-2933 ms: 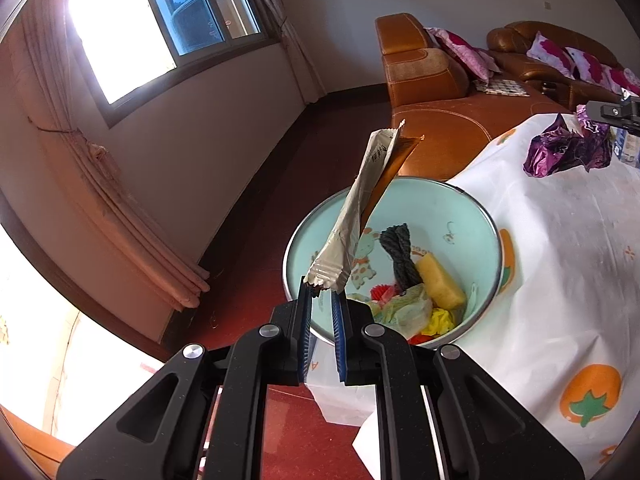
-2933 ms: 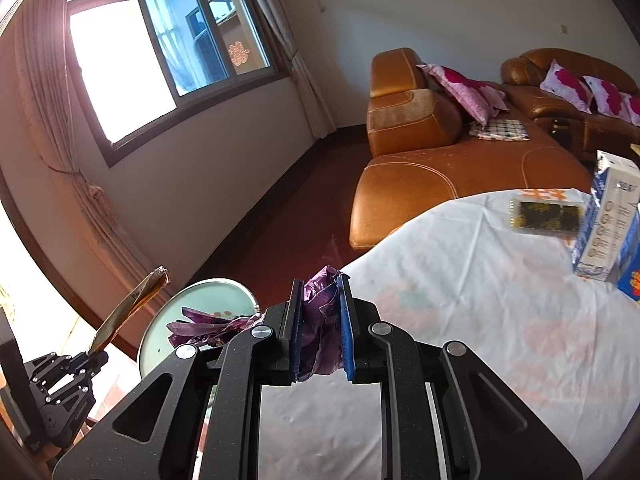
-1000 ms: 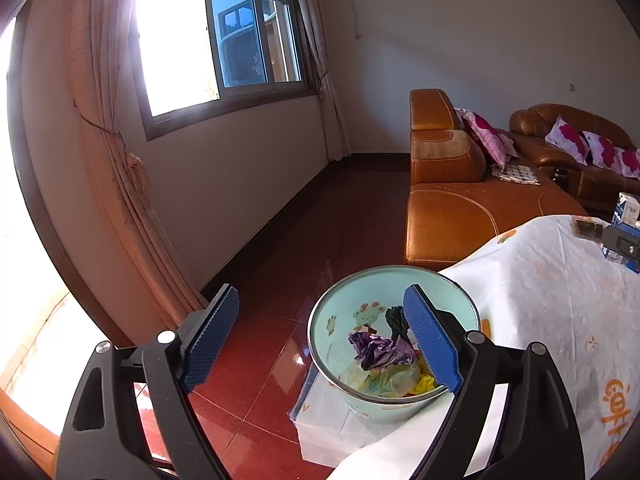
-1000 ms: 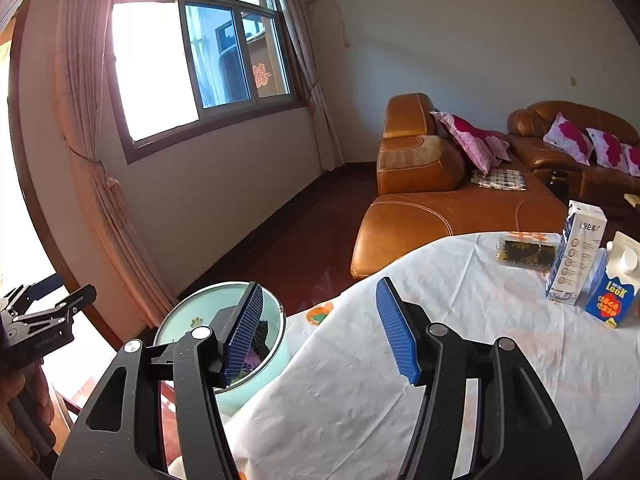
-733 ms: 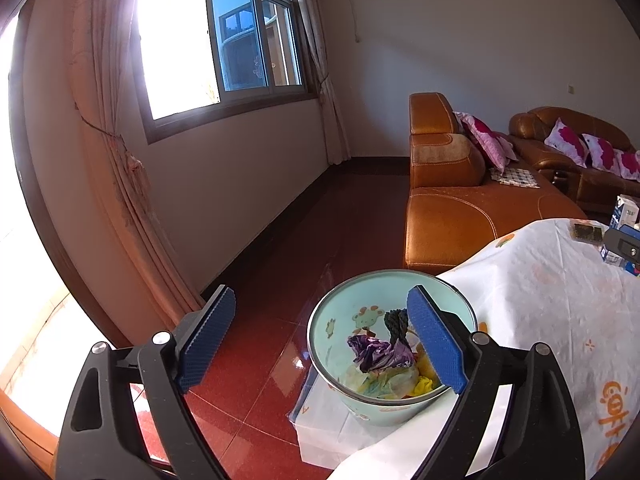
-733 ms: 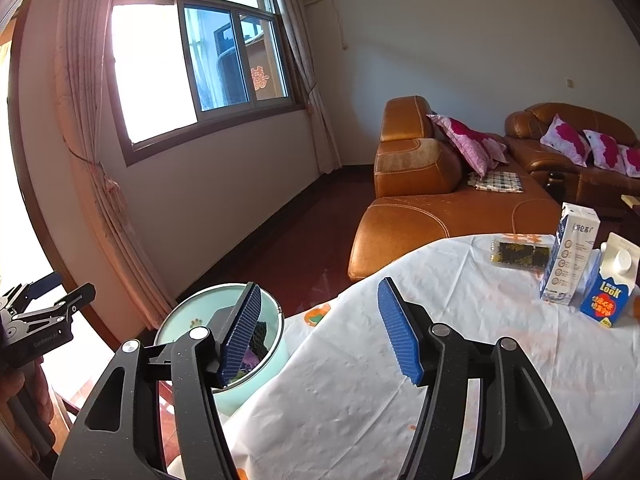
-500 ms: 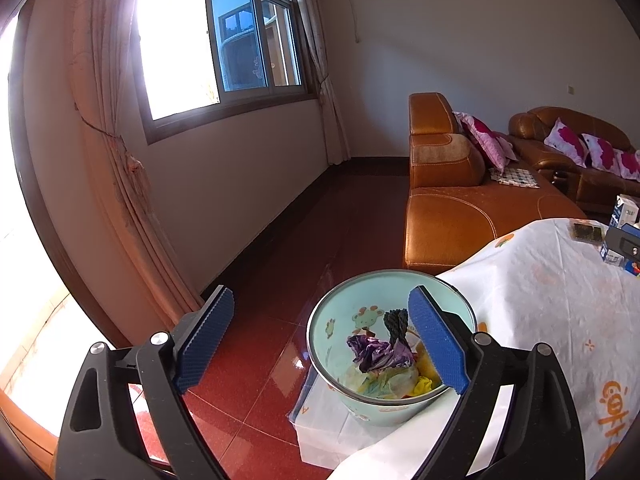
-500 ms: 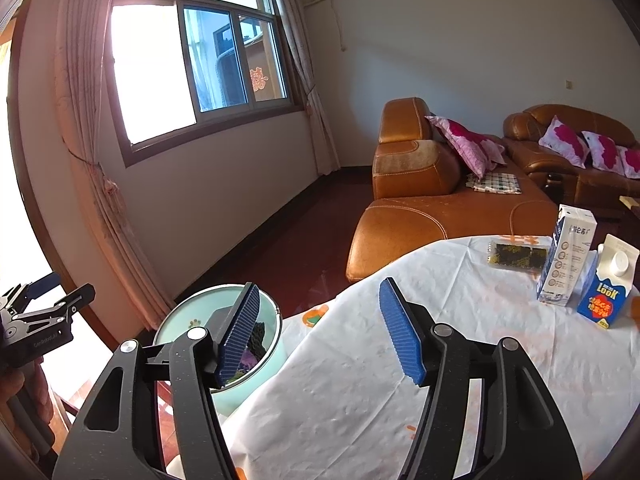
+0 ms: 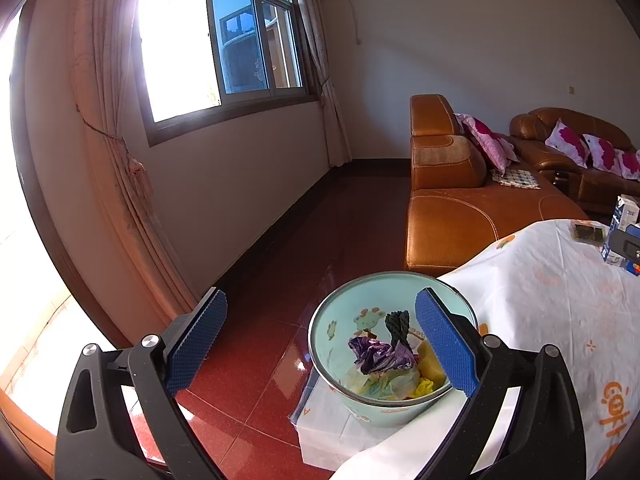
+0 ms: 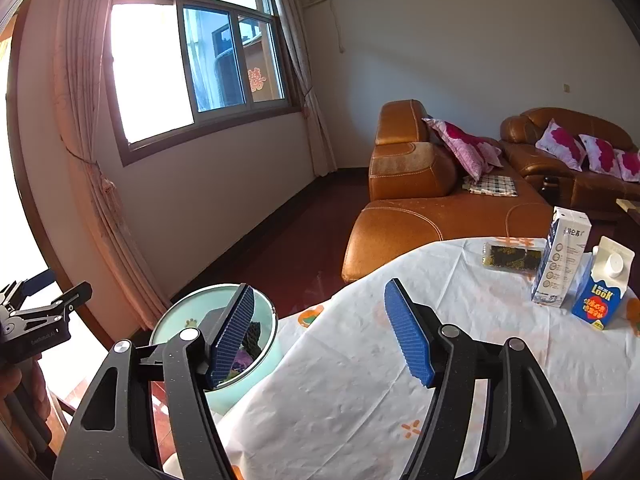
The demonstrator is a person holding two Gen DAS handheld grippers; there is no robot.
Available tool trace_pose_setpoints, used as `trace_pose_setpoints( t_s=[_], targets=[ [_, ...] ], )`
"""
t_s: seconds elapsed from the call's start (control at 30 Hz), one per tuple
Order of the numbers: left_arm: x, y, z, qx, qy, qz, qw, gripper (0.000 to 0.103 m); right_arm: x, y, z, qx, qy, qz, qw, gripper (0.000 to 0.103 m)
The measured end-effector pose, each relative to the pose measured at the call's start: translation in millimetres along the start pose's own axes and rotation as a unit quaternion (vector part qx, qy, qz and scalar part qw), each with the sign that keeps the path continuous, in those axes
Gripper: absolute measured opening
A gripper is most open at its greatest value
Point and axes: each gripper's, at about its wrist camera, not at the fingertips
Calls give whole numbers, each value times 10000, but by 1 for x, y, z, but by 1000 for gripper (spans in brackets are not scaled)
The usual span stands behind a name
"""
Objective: Collect trash
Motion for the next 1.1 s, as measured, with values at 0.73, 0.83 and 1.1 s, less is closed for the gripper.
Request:
trace_pose_setpoints(
  t_s=[0.73, 0.83, 1.1],
  targets=[
    [-1, -3, 0, 23, -54, 51, 10000, 97, -7, -2, 4, -78, -75, -105, 9999, 74],
    [-2, -4, 0, 57, -60, 44, 10000, 97, -8, -2, 4, -79, -95, -113, 9999, 75],
    [-3, -7, 0, 112, -108, 91, 9998, 97, -9, -1, 3, -97, -81, -115, 9999, 76]
  ],
)
Point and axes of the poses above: each gripper's, at about its wrist camera, not at the fingertips, and x roughly the way its jaws point, y to its left, z to its top, and after that the axes turned 14 degrees about -x, right-handed
